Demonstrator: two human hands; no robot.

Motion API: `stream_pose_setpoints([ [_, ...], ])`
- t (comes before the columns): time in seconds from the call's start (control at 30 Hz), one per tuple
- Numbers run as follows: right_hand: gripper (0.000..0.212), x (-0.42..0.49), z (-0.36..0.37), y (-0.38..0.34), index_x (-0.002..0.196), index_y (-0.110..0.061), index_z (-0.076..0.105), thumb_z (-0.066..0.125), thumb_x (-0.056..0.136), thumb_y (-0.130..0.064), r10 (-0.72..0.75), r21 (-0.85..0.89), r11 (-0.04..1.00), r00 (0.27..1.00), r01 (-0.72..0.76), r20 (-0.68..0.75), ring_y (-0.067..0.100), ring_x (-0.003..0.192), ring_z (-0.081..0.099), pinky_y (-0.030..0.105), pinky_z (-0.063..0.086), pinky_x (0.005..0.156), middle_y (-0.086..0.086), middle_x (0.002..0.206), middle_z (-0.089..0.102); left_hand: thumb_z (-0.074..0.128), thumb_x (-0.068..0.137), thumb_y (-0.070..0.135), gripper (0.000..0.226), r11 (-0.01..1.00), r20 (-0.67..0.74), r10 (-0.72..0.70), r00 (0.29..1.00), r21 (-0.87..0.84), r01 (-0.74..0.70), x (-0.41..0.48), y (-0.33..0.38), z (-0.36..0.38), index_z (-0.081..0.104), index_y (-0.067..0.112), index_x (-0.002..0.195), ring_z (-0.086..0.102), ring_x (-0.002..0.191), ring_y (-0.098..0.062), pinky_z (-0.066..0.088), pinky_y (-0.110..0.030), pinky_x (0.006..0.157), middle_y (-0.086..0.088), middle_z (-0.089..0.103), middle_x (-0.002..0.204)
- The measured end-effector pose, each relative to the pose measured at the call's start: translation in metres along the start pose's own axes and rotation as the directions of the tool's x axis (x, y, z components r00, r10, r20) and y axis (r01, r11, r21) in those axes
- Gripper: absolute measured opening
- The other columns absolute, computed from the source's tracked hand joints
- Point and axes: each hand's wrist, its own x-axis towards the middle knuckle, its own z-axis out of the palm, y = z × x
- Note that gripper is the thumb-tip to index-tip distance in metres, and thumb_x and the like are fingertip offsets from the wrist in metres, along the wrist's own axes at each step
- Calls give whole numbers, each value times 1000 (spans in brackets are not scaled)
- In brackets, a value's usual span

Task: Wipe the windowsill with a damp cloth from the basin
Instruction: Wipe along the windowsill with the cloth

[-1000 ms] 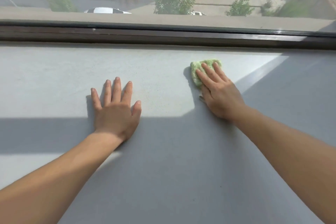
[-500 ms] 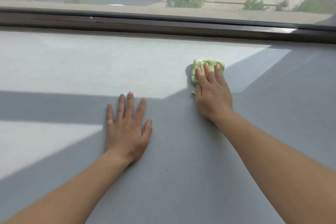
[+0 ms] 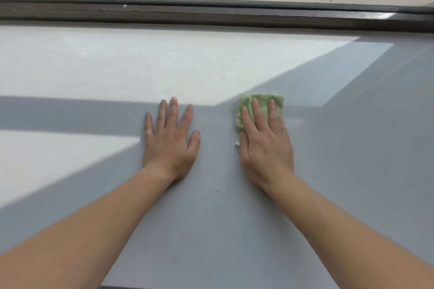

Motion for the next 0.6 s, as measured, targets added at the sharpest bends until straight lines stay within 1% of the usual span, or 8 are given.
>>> stream_pose_setpoints([
  [0.1,65,-53,5,-14,154,-22,29,35,91,-39,-294,-26,954,949,298,110,30,152,4,46,14,121,0,164,17,12,92,56,71,1000,-4,5,1000,-2,-5,2,-1,0,8,31,158,-16,151,-17,-11,-51,120,-2,-9,167],
  [0.17,65,-53,1,5,154,-25,29,36,91,-39,-353,-23,933,926,359,132,25,153,3,42,14,122,-4,164,16,13,91,58,72,1000,3,10,1000,-5,-10,1,-2,-1,8,31,158,-16,152,-18,-11,-52,120,-3,-9,167],
  [0.2,64,-48,-2,15,154,-27,28,35,92,-38,-303,-32,950,945,309,123,23,153,1,40,14,122,-6,164,14,14,90,59,73,1000,7,13,1000,-14,-13,1,-3,-1,10,31,158,-16,152,-18,-11,-52,120,-3,-8,167],
  [0.3,61,-35,-7,19,155,-28,25,30,95,-33,24,15,1000,999,-24,37,21,152,-4,40,9,123,-7,165,10,22,86,60,75,994,-19,62,998,-91,-64,-1,-3,-4,25,30,154,-9,152,-17,-14,-53,119,-3,1,167],
  [0.37,62,-51,-1,-5,155,-23,28,27,93,-34,91,24,996,996,-90,-22,27,153,-2,47,14,122,-1,165,13,30,83,56,71,978,-81,107,991,-172,-120,-2,-4,-5,41,27,147,5,152,-19,-11,-54,119,-5,18,165],
  [0.47,67,-117,11,-42,154,-21,30,34,88,-36,-173,-2,985,983,174,60,31,152,2,48,15,121,1,164,17,40,81,43,62,959,-192,171,966,-191,-208,-14,-5,-5,55,15,134,34,142,-29,4,-61,119,-12,47,147],
  [0.53,67,-143,7,-35,154,-23,30,38,89,-36,-329,-2,943,935,333,130,29,152,4,45,14,120,-1,164,18,40,82,36,54,960,-209,160,965,-196,-202,-31,-3,-4,60,13,127,41,137,-31,10,-61,119,-12,54,140],
  [0.6,65,-140,4,-9,153,-26,31,39,90,-34,-335,-30,940,935,340,114,25,153,5,43,16,120,-4,164,18,38,83,36,53,954,-187,153,970,-228,-194,-61,2,0,60,15,127,40,138,-30,10,-58,120,-12,52,143],
])
